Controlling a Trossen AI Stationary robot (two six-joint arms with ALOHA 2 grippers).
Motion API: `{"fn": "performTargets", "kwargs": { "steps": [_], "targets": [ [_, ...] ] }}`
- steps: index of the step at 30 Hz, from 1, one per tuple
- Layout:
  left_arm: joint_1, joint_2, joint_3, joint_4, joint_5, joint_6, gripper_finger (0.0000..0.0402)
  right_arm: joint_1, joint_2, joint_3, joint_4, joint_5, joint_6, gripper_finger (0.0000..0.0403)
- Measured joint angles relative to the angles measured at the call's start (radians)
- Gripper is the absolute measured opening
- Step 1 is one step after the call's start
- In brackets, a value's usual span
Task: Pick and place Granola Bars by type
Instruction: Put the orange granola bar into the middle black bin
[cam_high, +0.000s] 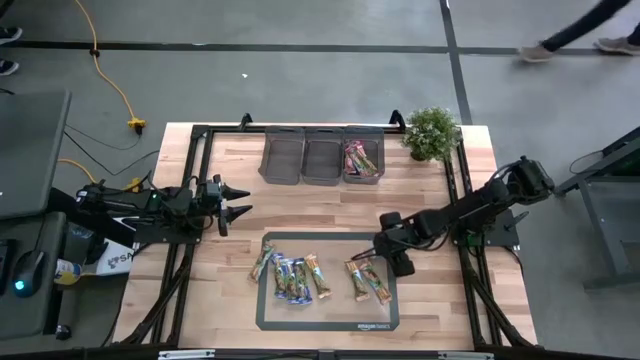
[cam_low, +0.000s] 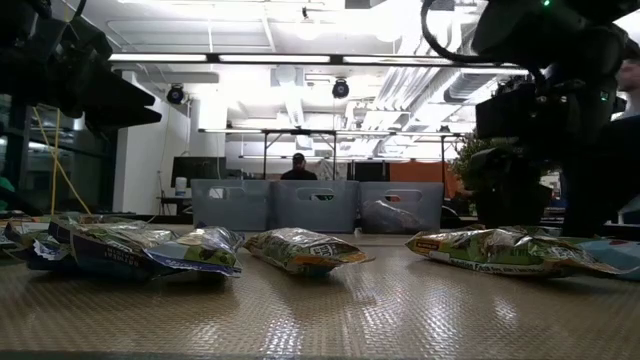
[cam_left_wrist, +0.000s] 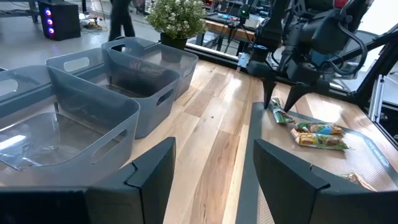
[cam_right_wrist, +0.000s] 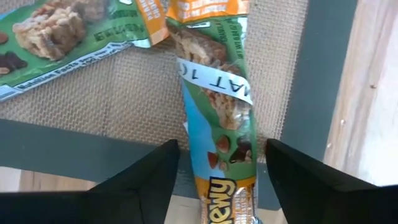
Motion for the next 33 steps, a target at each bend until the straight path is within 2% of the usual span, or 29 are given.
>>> {"fn": "performTargets", "kwargs": {
  "steps": [14,33],
  "targets": [
    [0.000,0.000,0.000,0.000,0.000,0.000,0.0211,0.032,0.000,-0.001,-0.001,-0.007,0.002,0.0147],
    [0.000,0.000,0.000,0.000,0.000,0.000,0.0211,0.036,0.001,-0.002,-0.002,0.024,0.054,0.0093]
  ]
}}
